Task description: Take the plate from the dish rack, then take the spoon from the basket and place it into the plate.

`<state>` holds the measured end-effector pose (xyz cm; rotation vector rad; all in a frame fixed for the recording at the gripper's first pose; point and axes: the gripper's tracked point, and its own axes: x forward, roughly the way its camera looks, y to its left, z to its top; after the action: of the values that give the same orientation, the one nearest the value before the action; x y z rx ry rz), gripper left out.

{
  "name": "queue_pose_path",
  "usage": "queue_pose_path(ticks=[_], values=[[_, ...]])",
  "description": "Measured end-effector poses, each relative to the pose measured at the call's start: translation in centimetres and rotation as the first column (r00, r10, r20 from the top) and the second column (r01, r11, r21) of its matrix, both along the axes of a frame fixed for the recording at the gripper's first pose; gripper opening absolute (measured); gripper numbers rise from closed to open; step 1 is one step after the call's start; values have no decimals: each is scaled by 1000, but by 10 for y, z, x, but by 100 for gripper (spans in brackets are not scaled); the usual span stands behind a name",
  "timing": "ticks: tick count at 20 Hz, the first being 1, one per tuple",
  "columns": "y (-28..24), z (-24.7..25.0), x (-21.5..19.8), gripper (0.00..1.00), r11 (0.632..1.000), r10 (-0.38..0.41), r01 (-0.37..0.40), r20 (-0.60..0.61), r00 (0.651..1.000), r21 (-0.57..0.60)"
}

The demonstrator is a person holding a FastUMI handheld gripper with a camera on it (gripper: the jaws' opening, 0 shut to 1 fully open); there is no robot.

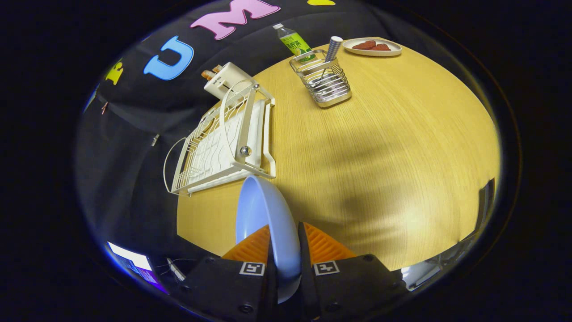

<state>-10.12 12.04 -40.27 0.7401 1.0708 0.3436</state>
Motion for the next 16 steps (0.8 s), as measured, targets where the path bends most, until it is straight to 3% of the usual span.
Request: queue_pose_path(ticks=[3, 6, 9, 10, 12, 14, 16], values=[[-11, -17, 10, 27, 998, -43, 42, -20, 999, -46], [-23, -32, 11, 45, 990, -32, 27, -29, 999, -141], [-38, -36, 17, 54, 977, -18, 16, -8, 1000, -215], [-43, -32, 20, 68, 974, -20, 21, 3, 1000, -224], [-64, -18, 32, 81, 960, -29, 48, 72, 997, -276], [-85, 17, 51, 81, 944, -17, 79, 193, 981, -320], [-106, 60, 75, 81, 922, 22, 112, 339, 940, -370]])
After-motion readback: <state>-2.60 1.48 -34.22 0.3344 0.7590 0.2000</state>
